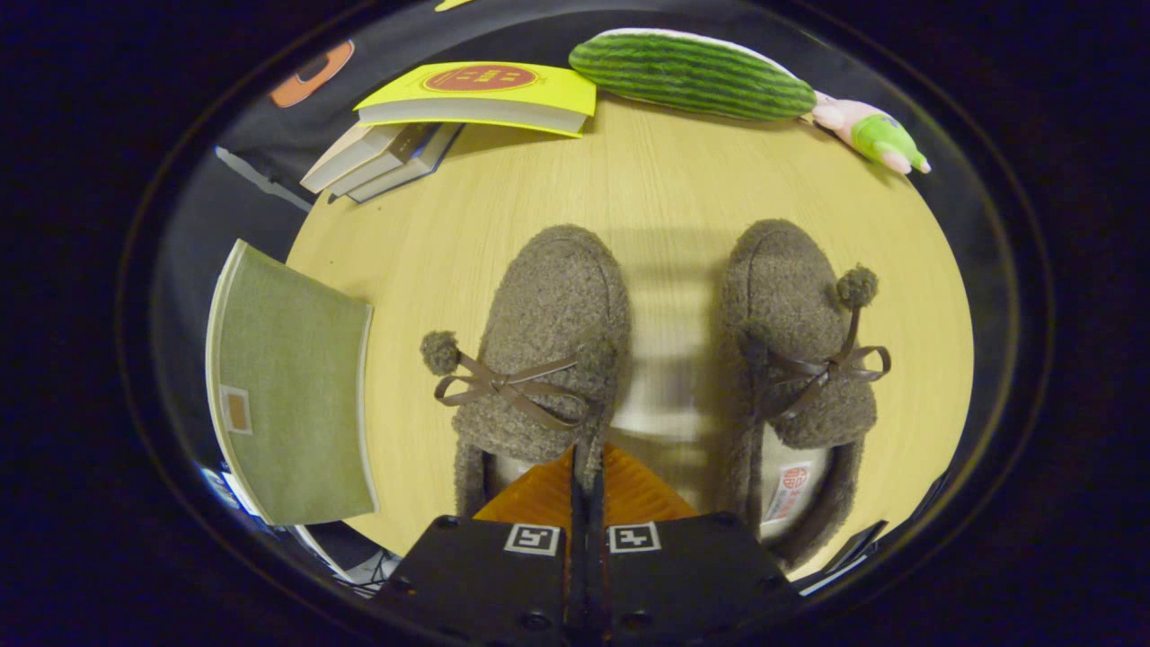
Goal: Open the storage box then place both shoes into the box .Put the left shoe in first, then the right shoe, with the right side of both shoes facing outward in a uniform manner.
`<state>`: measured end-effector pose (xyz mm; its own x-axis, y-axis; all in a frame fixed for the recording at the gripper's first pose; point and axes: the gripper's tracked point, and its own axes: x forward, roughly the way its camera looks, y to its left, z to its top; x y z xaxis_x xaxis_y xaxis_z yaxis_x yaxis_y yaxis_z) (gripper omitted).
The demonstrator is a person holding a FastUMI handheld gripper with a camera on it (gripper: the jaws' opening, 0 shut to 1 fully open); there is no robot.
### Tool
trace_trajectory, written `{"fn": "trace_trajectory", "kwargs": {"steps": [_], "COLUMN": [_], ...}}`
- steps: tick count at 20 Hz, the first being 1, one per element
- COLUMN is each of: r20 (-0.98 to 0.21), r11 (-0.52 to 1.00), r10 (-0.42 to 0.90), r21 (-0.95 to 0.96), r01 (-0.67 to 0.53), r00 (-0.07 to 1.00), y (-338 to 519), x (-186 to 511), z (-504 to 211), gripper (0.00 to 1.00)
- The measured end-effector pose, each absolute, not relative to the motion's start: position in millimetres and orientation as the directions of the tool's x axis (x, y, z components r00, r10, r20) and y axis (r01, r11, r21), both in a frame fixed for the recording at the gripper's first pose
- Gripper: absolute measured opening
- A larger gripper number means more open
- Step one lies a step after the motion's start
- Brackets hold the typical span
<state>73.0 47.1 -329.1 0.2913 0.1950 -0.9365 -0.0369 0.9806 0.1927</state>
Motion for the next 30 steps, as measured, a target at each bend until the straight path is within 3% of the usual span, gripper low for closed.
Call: {"fn": "trace_trajectory", "kwargs": {"steps": [4,10,19,23,30], "r20": [-0.895,-0.844,-0.748,-0.737,-0.808], "r11": [0.927,0.89,0.856,0.813,0.834], "r10": [0.341,0.414,0.472,0.519,0.496], "r21": [0.372,0.453,0.516,0.582,0.545], "r01": [0.057,0.042,-0.039,0.015,0.084], "r00": [0.288,0.341,0.467,0.433,0.32], "y": [73,109,203,276,357], "x": [70,60,38,20,-10], "z": [-308,-251,-87,-86,-149], "gripper": [0.06,0.06,0.06,0.06,0.06]}}
